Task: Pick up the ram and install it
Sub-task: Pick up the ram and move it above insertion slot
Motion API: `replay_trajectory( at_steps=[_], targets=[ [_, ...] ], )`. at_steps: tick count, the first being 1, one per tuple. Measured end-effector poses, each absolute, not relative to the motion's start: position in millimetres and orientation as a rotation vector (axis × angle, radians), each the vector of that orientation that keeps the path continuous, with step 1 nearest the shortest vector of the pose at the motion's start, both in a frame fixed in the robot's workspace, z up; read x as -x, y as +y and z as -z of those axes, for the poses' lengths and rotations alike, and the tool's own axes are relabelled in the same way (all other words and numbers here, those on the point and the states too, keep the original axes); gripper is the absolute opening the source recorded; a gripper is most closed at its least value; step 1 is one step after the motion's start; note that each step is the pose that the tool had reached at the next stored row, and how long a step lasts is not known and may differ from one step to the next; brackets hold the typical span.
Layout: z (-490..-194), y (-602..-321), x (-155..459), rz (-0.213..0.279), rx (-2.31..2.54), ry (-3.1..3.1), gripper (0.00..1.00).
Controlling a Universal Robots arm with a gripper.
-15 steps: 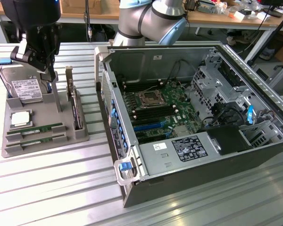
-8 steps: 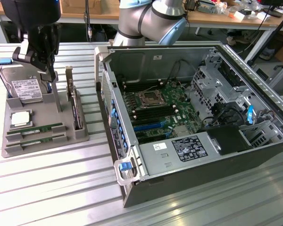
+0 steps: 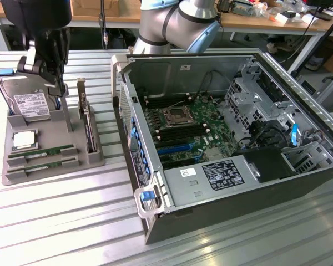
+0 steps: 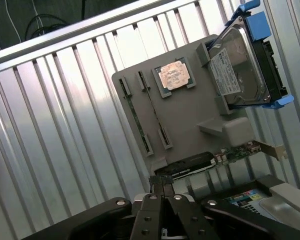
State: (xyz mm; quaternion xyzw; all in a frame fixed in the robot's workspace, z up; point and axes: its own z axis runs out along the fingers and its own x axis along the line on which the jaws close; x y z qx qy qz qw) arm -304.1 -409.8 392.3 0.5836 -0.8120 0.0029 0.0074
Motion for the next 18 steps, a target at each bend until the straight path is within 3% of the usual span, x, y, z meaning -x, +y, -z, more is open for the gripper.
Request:
replay_trajectory(
  at_steps=[18],
  targets=[
    [-392.1, -409.8, 304.1, -0.021, -1.977, -2.416, 0.1]
  ],
)
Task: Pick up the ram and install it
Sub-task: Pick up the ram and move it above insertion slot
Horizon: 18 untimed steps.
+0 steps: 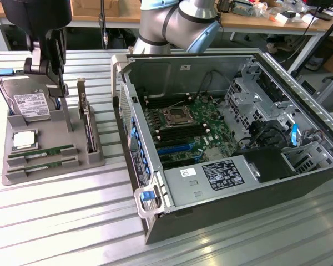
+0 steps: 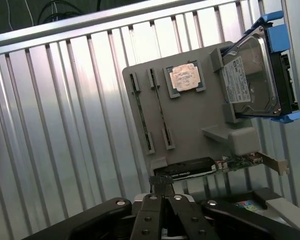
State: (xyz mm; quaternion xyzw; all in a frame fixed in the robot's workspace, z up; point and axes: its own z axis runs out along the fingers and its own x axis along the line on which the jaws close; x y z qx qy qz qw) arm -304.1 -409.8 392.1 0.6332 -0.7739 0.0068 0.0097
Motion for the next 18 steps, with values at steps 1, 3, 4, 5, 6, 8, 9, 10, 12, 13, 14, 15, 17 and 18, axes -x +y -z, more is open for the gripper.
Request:
replay_trajectory(
  at_steps=[1, 3, 4, 5, 6, 8, 9, 10, 12, 13, 14, 15, 17, 18],
  targets=[
    [-392.1, -409.8, 304.1, -0.022, -1.982, -2.412, 0.1],
    [-392.1, -409.8, 304.1, -0.023, -1.996, -2.4, 0.1],
    [-392.1, -409.8, 304.1, -0.024, -2.004, -2.393, 0.1],
    [-392.0, -409.8, 304.1, -0.024, -2.014, -2.384, 0.1],
    [-392.0, -409.8, 304.1, -0.025, -2.027, -2.373, 0.1],
    [-392.0, -409.8, 304.1, -0.027, -2.043, -2.358, 0.1],
    [-391.9, -409.8, 304.1, -0.027, -2.05, -2.352, 0.1],
    [-391.9, -409.8, 304.1, -0.027, -2.054, -2.348, 0.1],
    [-391.8, -409.7, 304.1, -0.028, -2.066, -2.338, 0.1],
    [-391.8, -409.8, 304.1, -0.028, -2.07, -2.334, 0.1],
    [-391.8, -409.8, 304.1, -0.029, -2.077, -2.327, 0.1],
    [-391.7, -409.8, 304.0, -0.029, -2.089, -2.317, 0.1],
    [-391.6, -409.7, 304.1, -0.03, -2.116, -2.291, 0.1],
    [-391.5, -409.8, 304.0, -0.03, -2.132, -2.278, 0.1]
  ],
)
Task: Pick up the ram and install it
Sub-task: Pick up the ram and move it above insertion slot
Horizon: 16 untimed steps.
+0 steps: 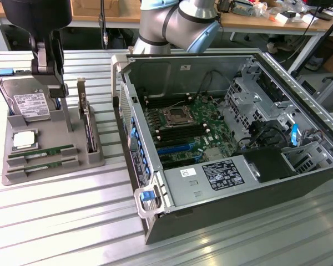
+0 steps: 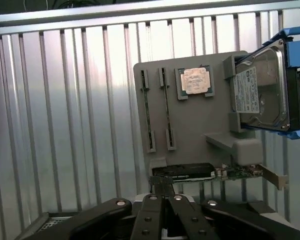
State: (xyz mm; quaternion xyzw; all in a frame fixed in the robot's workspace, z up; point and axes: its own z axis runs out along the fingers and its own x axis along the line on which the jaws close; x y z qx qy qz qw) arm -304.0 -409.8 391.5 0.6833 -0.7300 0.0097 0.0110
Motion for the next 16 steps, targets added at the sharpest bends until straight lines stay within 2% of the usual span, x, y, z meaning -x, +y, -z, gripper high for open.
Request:
replay_trajectory(
  at_steps=[9, 10, 11, 13, 14, 15, 16],
  targets=[
    [-391.4, -409.8, 304.1, -0.031, -2.149, -2.261, 0.11],
    [-391.4, -409.8, 304.1, -0.03, -2.149, -2.261, 0.16],
    [-391.4, -409.8, 304.1, -0.031, -2.149, -2.261, 0.16],
    [-391.4, -409.8, 304.1, -0.03, -2.149, -2.261, 0.29],
    [-391.4, -409.7, 304.1, -0.03, -2.149, -2.261, 0.29],
    [-391.4, -409.7, 304.1, -0.03, -2.149, -2.261, 0.36],
    [-391.4, -409.8, 304.1, -0.03, -2.149, -2.261, 0.36]
  ],
)
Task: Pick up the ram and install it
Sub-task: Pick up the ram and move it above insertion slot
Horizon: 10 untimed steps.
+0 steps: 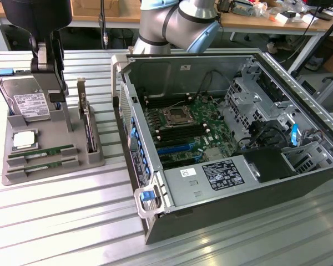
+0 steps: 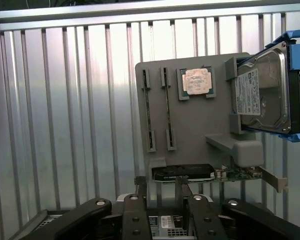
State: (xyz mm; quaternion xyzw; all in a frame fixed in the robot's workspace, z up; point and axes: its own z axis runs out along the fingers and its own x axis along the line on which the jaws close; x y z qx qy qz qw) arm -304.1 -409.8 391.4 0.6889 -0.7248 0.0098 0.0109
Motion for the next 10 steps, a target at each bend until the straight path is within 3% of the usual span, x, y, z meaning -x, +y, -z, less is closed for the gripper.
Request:
replay_trajectory(
  at_steps=[10],
  targets=[
    [-385.5, -409.7, 304.1, -0.031, -2.149, -2.261, 0.36]
  ],
)
